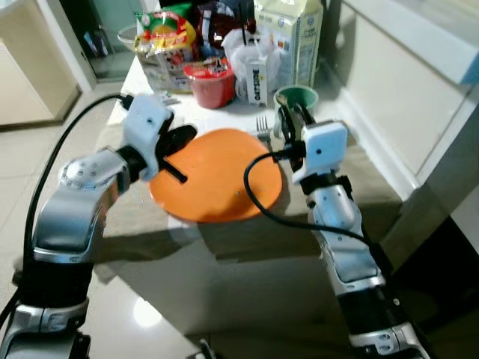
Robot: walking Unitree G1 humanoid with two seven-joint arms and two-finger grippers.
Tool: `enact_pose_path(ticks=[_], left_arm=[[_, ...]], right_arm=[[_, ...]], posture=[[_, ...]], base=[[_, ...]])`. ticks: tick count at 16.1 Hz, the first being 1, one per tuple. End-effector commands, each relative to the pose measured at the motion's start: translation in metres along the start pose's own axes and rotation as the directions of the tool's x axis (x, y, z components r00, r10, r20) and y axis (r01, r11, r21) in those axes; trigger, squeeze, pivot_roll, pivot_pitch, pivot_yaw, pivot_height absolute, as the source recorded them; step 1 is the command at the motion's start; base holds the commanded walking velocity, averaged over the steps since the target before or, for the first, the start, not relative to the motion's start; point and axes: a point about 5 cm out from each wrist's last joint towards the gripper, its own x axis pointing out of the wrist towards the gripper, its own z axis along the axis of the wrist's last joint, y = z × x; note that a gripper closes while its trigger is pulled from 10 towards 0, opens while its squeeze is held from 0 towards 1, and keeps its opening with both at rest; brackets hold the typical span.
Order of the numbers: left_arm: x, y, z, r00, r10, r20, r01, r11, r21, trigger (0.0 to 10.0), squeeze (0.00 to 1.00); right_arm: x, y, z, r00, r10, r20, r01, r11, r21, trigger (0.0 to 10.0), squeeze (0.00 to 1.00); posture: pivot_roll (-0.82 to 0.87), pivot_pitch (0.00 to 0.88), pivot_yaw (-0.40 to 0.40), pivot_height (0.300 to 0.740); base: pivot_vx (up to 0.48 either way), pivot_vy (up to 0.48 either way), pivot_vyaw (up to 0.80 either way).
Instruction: Setting the table
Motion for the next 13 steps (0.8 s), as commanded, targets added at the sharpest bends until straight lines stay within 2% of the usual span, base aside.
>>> enact_pose_path(ticks=[1, 2, 4, 5, 11, 13], left_arm=[[-0.014, 0.005, -0.002, 0.999, 0.052, 0.012, -0.053, 0.998, 0.037, 10.0, 0.00], [-0.034, 0.006, -0.019, 0.993, 0.116, -0.008, -0.116, 0.993, 0.021, 10.0, 0.00], [-0.046, 0.004, -0.027, 0.987, 0.158, -0.002, -0.158, 0.987, -0.005, 10.0, 0.00], [-0.050, -0.005, -0.030, 0.984, 0.175, 0.023, -0.174, 0.984, -0.037, 10.0, 0.00], [-0.050, -0.017, -0.041, 0.980, 0.193, 0.047, -0.189, 0.979, -0.080, 10.0, 0.00], [-0.047, -0.017, -0.043, 0.975, 0.214, 0.055, -0.208, 0.973, -0.100, 10.0, 0.00]], right_arm=[[0.001, 0.005, 0.002, 1.000, 0.018, 0.002, -0.018, 1.000, 0.016, 10.0, 0.00], [0.000, 0.006, 0.000, 1.000, 0.023, -0.004, -0.022, 0.999, 0.026, 10.0, 0.00], [0.000, 0.006, -0.001, 1.000, 0.028, -0.007, -0.028, 0.999, 0.033, 10.0, 0.00], [0.002, 0.008, -0.001, 0.999, 0.039, -0.006, -0.039, 0.998, 0.042, 10.0, 0.00], [0.007, 0.008, 0.001, 0.999, 0.042, 0.003, -0.042, 0.997, 0.068, 10.0, 0.00], [0.008, 0.007, 0.002, 0.999, 0.043, 0.008, -0.043, 0.997, 0.071, 10.0, 0.00]], posture=[[-0.07, 0.013, 0.127, 0.740], [-0.05, 0.013, 0.116, 0.740], [-0.04, 0.011, 0.109, 0.740], [-0.02, 0.006, 0.097, 0.740], [-0.03, 0.010, 0.088, 0.740], [-0.03, 0.011, 0.088, 0.740]], base=[[0.000, 0.000, 0.00], [0.000, 0.000, 0.00], [0.000, 0.000, 0.00], [0.000, 0.000, 0.00], [0.000, 0.000, 0.00], [0.000, 0.000, 0.00]])
